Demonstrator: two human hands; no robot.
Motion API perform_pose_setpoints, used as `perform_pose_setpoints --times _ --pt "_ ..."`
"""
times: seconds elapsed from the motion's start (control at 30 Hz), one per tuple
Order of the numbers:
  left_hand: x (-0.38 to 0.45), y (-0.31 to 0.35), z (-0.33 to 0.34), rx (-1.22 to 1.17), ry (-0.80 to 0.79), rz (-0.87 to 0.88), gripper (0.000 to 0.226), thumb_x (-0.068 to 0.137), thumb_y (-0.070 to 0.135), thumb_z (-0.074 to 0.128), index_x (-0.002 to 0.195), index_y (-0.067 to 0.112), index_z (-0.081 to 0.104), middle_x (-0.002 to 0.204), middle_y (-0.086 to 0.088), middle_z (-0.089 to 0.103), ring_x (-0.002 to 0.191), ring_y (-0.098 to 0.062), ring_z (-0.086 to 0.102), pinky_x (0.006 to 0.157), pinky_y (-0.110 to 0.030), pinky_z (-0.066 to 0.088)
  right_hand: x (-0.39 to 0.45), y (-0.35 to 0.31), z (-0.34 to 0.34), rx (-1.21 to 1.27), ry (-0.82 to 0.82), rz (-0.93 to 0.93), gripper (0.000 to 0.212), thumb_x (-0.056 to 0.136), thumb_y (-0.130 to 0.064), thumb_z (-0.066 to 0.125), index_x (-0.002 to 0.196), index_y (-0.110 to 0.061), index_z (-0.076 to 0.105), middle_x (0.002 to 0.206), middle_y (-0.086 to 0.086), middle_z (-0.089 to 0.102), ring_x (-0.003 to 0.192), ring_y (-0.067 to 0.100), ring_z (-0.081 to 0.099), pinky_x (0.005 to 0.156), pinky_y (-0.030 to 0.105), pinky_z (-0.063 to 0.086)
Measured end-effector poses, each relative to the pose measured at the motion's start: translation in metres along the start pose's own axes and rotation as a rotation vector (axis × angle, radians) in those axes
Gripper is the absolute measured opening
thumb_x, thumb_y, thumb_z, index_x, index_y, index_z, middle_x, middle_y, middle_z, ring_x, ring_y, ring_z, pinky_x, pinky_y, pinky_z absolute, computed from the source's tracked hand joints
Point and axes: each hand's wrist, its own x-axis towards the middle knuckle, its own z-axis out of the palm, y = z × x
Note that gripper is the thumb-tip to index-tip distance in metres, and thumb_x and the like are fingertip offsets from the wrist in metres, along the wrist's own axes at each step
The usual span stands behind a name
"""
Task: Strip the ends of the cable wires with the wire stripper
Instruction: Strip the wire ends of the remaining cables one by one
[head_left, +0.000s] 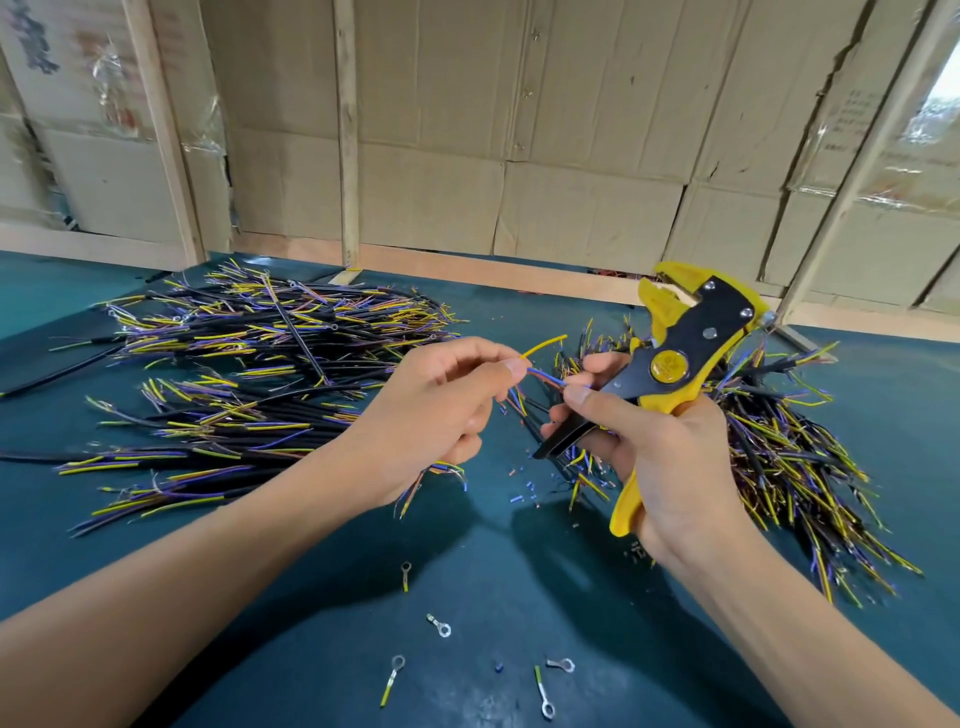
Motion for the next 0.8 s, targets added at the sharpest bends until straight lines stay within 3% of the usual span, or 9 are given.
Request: perform_pose_setpoints --times 0.1,0.27,0.47,0.63,0.8 --pt "0.0 0.0 0.002 0.121 0.032 0.021 0.014 0.099 0.021 0.059 0.088 0.015 0.066 0.055 0.01 0.034 0.046 -0.012 0.019 0.044 -0.022 0.017 -0.002 -0.001 0.002 -0.01 0.005 -0.021 0.018 0.084 0.01 0.071 0.094 -0.005 0.069 0.078 0.011 0.071 0.067 0.034 0.069 0.071 0.049 0.063" --pt "0.002 0.001 -0.001 0.422 0.037 0.174 0.012 0.096 0.027 0.063 0.085 0.022 0.065 0.054 0.017 0.049 0.043 -0.002 0.035 0.042 -0.012 0.031 -0.002 -0.006 0.004 -0.03 0.04 -0.027 0.018 0.081 0.007 0.076 0.09 -0.007 0.069 0.076 0.012 0.071 0.066 0.035 0.07 0.068 0.046 0.062" --pt "0.004 0.005 -0.006 0.532 0.065 0.237 0.012 0.095 0.027 0.064 0.087 0.019 0.066 0.065 0.001 0.052 0.053 -0.009 0.037 0.051 -0.021 0.032 -0.002 -0.006 0.008 -0.095 0.083 -0.043 0.02 0.085 0.012 0.071 0.082 -0.008 0.066 0.067 0.008 0.066 0.06 0.031 0.066 0.069 0.054 0.063" --pt "0.003 0.002 -0.003 0.389 0.085 0.132 0.014 0.097 0.021 0.062 0.087 0.013 0.066 0.055 0.009 0.041 0.041 -0.004 0.027 0.041 -0.015 0.025 -0.003 0.004 0.011 -0.071 0.099 -0.032 0.018 0.087 0.01 0.07 0.082 -0.007 0.066 0.069 0.011 0.068 0.064 0.033 0.068 0.078 0.06 0.06" --pt "0.001 0.003 -0.001 0.145 0.048 -0.015 0.015 0.098 0.023 0.061 0.089 0.013 0.068 0.055 0.007 0.024 0.051 -0.015 0.014 0.045 -0.023 0.014 -0.001 0.005 0.006 0.084 -0.004 0.087 0.013 0.088 0.01 0.067 0.091 -0.001 0.062 0.076 0.013 0.066 0.065 0.035 0.065 0.076 0.055 0.06"
